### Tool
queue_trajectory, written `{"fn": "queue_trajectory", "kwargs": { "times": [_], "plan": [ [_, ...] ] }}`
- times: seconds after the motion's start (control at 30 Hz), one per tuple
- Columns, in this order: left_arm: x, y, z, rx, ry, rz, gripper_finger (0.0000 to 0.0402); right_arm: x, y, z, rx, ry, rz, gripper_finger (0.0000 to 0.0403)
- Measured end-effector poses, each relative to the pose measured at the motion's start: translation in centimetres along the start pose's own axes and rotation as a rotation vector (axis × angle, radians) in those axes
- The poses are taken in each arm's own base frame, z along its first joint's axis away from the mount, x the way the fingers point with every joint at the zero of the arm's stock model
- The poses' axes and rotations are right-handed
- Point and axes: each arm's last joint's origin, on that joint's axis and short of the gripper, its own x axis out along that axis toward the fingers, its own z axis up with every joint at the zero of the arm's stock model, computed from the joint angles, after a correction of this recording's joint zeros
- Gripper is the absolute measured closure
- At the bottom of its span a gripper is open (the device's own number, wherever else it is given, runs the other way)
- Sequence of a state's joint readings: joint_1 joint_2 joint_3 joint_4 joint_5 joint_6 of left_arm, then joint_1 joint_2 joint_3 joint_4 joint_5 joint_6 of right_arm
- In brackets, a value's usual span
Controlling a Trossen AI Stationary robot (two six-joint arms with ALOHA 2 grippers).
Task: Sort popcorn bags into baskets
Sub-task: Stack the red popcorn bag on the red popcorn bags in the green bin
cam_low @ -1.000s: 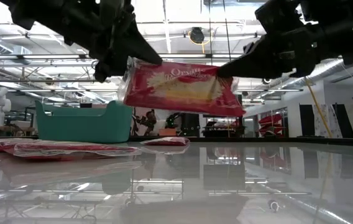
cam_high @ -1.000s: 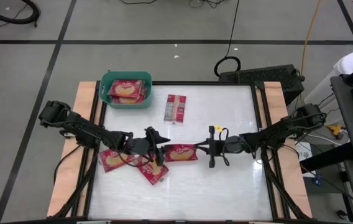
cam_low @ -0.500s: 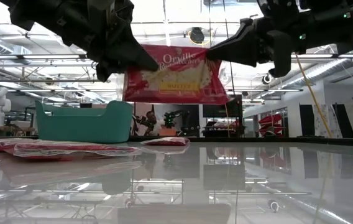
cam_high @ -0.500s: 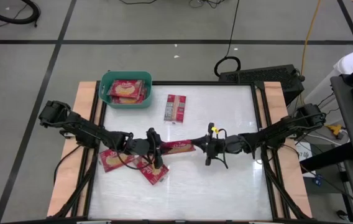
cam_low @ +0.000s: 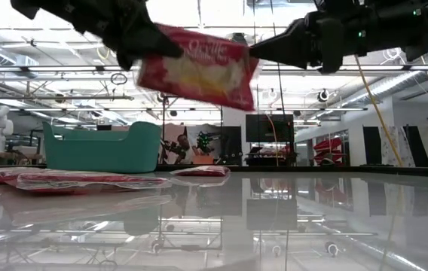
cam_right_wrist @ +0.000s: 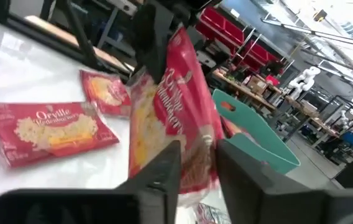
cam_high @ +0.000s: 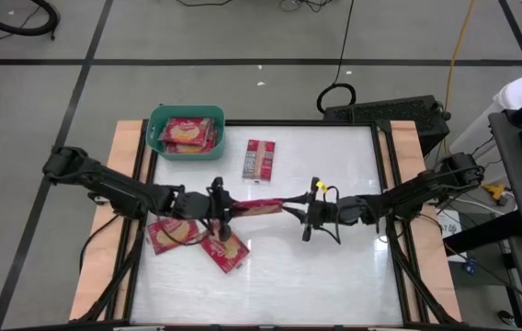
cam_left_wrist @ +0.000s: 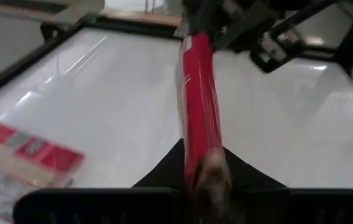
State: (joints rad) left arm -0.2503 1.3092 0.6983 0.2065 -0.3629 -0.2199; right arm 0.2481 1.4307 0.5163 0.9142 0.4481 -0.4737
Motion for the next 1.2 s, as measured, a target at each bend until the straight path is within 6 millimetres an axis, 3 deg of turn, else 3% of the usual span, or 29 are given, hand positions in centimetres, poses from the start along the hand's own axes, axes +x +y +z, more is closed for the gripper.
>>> {"fn": "queue_trajectory", "kwargs": {
  "times": [0.2,0.37,0.77,0.93,1.2],
  "plan": [
    [-2.1,1.3,1.3,0.085,0.015,-0.075,0.0373,-0.5,-0.6,0.3,0.097,0.013,-0.025,0.0253],
    [-3.9,2.6,1.7,0.165,0.046,-0.04,0.0373,-0.9,-0.7,-0.4,0.212,0.068,-0.016,0.0226],
    [-9.9,9.5,3.6,0.201,-0.004,0.242,0.0372,-2.4,-0.3,-3.6,0.354,0.18,0.001,0.0226],
    [-12.5,12.1,3.6,0.187,-0.002,0.394,0.037,-3.0,0.0,-4.5,0.386,0.205,0.031,0.0226],
    [-14.2,15.9,2.7,0.078,0.073,0.603,0.0369,-3.2,0.1,-4.9,0.375,0.217,0.035,0.0226]
  ]
}}
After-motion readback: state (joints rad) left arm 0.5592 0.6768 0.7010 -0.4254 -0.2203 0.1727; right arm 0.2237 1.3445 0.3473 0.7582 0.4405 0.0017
